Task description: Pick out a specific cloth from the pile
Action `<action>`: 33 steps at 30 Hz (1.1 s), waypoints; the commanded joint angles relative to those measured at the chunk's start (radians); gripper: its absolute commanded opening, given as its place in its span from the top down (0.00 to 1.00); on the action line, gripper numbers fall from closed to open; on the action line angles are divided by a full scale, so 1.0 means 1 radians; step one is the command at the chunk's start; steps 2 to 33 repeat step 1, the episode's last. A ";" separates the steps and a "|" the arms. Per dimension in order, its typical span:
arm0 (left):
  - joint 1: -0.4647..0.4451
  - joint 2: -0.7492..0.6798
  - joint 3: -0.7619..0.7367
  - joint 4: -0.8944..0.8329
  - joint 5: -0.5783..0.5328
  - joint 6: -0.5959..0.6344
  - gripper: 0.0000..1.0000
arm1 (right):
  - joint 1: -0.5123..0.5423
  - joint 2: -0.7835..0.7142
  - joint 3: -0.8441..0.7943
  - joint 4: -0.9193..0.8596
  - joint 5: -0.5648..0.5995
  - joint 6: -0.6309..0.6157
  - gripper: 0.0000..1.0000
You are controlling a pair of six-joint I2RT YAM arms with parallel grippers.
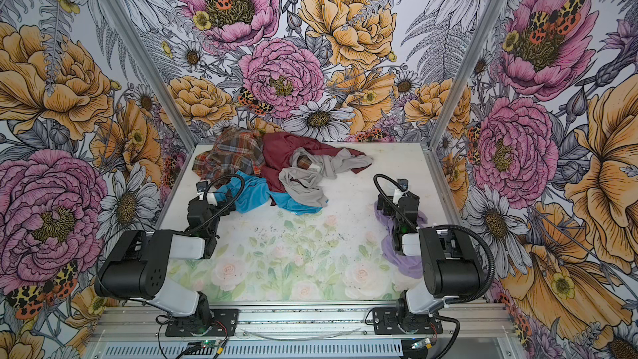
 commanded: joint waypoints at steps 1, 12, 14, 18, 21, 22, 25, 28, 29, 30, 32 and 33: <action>-0.005 -0.001 0.017 0.027 0.000 -0.004 0.01 | -0.003 -0.007 0.013 0.015 -0.027 0.011 0.01; -0.005 -0.001 0.017 0.027 0.000 -0.004 0.01 | -0.003 -0.007 0.013 0.015 -0.027 0.011 0.01; -0.005 -0.001 0.017 0.027 0.000 -0.004 0.01 | -0.003 -0.007 0.013 0.015 -0.027 0.011 0.01; -0.005 -0.001 0.017 0.027 0.000 -0.004 0.01 | -0.003 -0.007 0.013 0.015 -0.027 0.011 0.01; -0.005 -0.001 0.017 0.027 0.000 -0.004 0.01 | -0.003 -0.007 0.013 0.015 -0.027 0.011 0.01; -0.005 -0.001 0.017 0.027 0.000 -0.004 0.01 | -0.003 -0.007 0.013 0.015 -0.027 0.011 0.01; -0.005 -0.001 0.017 0.027 0.000 -0.004 0.01 | -0.003 -0.007 0.013 0.015 -0.027 0.011 0.01; -0.005 -0.001 0.017 0.027 0.000 -0.004 0.01 | -0.003 -0.007 0.013 0.015 -0.027 0.011 0.01; -0.005 -0.001 0.017 0.027 0.000 -0.004 0.01 | -0.003 -0.007 0.013 0.015 -0.027 0.011 0.01; -0.005 -0.001 0.017 0.027 0.000 -0.004 0.01 | -0.003 -0.007 0.013 0.015 -0.027 0.011 0.01; -0.005 -0.001 0.017 0.027 0.000 -0.004 0.01 | -0.003 -0.007 0.013 0.015 -0.027 0.011 0.01; -0.005 -0.001 0.017 0.027 0.000 -0.004 0.01 | -0.003 -0.007 0.013 0.015 -0.027 0.011 0.01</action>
